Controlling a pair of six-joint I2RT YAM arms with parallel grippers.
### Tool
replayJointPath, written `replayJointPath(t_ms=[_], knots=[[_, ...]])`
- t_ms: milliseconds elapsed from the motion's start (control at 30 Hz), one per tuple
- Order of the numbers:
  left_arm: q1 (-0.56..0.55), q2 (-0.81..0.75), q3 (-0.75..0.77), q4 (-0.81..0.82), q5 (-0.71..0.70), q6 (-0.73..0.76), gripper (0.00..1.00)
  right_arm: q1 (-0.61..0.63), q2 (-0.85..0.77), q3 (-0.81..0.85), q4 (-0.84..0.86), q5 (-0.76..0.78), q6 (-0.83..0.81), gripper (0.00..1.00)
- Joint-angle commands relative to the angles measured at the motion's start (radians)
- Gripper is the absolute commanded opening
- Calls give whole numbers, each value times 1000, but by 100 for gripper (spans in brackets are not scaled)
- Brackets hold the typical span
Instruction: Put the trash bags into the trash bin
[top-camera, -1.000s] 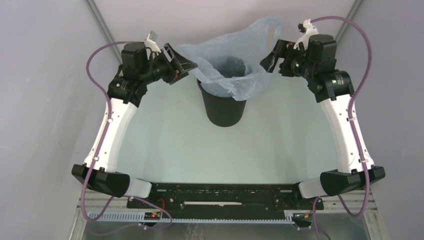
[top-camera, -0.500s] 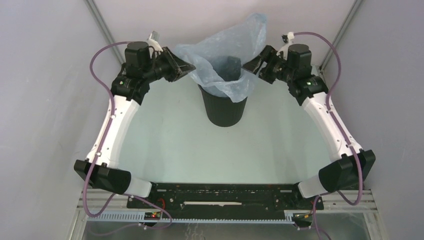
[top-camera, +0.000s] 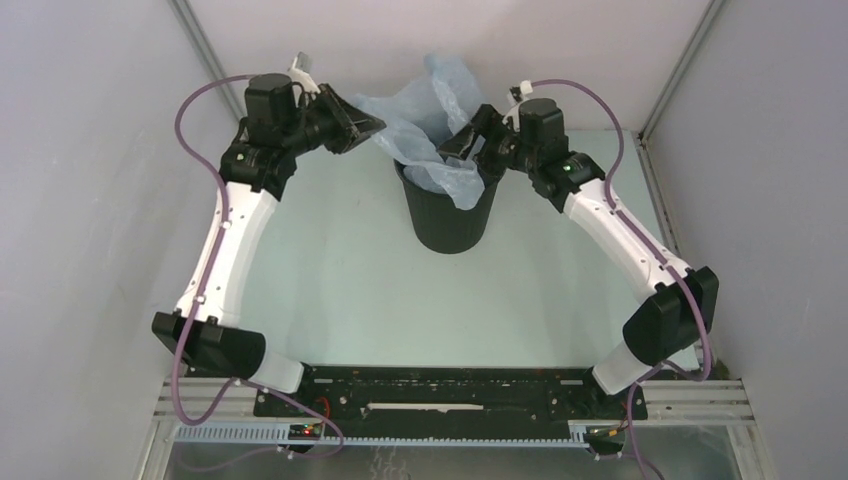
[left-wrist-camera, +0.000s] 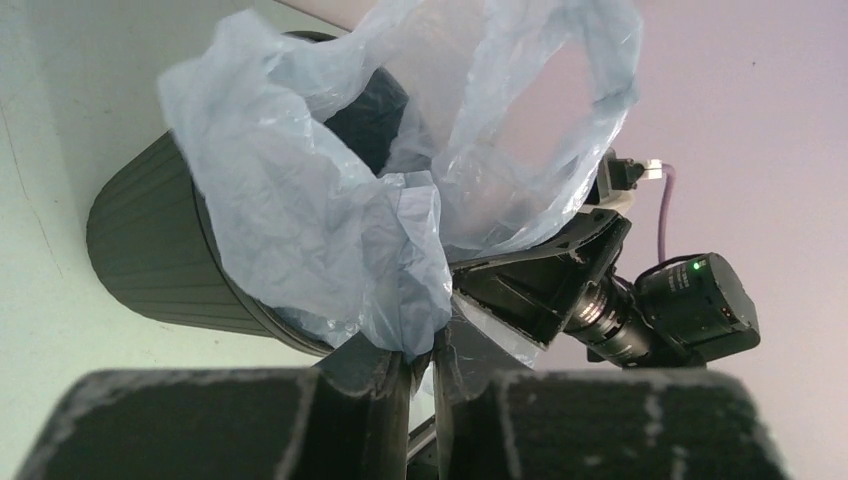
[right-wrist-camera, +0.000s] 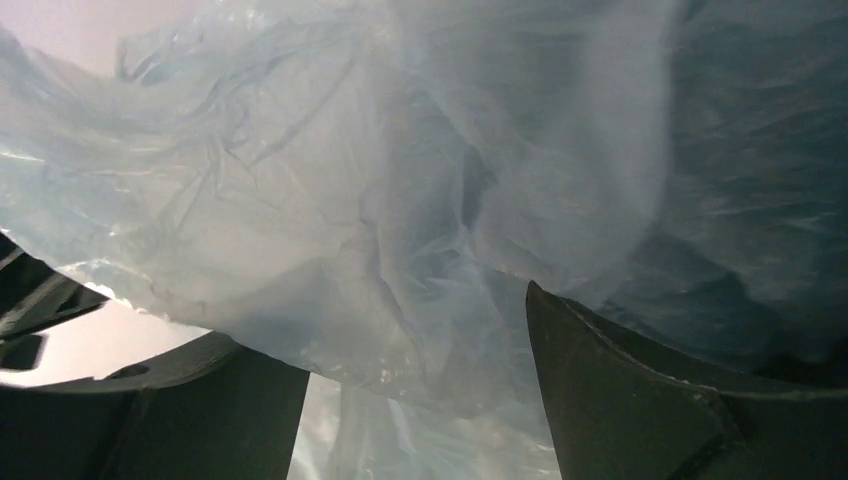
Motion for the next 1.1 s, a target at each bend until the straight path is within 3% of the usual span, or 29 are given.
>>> replayJointPath(t_ms=[0, 167, 267, 367, 500, 633, 767, 1067], knots=[[5, 23, 60, 33, 1, 23, 15, -63, -65, 73, -150, 98, -177, 84], [6, 59, 69, 45, -17, 48, 7, -124, -74, 89, -151, 53, -312, 85], [19, 95, 84, 59, -27, 56, 2, -141, -32, 116, -130, 8, -305, 71], [43, 121, 91, 65, -45, 69, 0, -149, -14, 126, -122, 64, -303, 69], [56, 144, 78, 61, -32, 74, 0, -150, -21, 91, -108, 129, -314, 75], [40, 93, 17, 63, -30, 82, 0, -139, -22, 172, -253, 116, -323, 81], [33, 19, -16, 77, -26, 67, 1, -149, -70, 222, -333, 63, -224, 99], [25, -17, -59, 148, 0, 8, 0, -170, -288, 84, -334, -49, -203, 100]])
